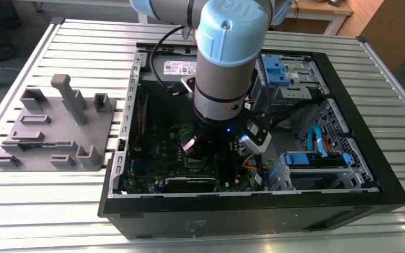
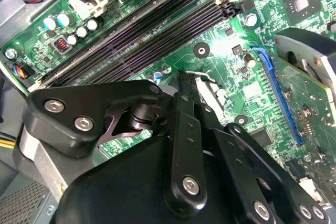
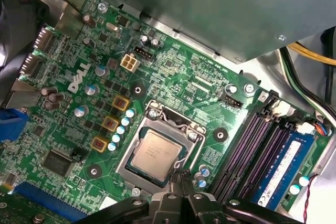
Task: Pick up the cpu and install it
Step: 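Install the first cpu locking lever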
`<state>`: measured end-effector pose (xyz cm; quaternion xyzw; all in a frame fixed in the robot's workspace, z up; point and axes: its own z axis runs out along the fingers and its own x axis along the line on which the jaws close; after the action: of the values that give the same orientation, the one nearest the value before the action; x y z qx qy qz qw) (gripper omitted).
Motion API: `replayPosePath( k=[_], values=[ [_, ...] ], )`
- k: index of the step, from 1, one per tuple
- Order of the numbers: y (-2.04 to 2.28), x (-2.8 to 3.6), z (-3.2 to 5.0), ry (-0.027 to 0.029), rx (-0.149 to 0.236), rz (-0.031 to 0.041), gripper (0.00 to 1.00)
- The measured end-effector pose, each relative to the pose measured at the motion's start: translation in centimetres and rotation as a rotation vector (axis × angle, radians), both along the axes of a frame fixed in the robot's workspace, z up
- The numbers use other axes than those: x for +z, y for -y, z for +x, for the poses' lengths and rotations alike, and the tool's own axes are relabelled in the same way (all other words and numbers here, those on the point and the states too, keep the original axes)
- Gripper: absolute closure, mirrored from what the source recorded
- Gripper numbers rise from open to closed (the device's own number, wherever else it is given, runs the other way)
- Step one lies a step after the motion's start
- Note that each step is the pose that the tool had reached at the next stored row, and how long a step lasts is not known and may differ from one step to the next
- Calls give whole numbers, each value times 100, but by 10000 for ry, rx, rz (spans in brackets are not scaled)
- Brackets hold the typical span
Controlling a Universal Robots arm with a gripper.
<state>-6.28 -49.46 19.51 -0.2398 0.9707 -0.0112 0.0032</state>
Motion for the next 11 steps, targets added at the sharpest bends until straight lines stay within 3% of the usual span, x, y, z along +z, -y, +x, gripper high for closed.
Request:
replayPosePath(
  k=[11],
  values=[
    [33,-51,40,-2,-1,-123,89]
  ],
)
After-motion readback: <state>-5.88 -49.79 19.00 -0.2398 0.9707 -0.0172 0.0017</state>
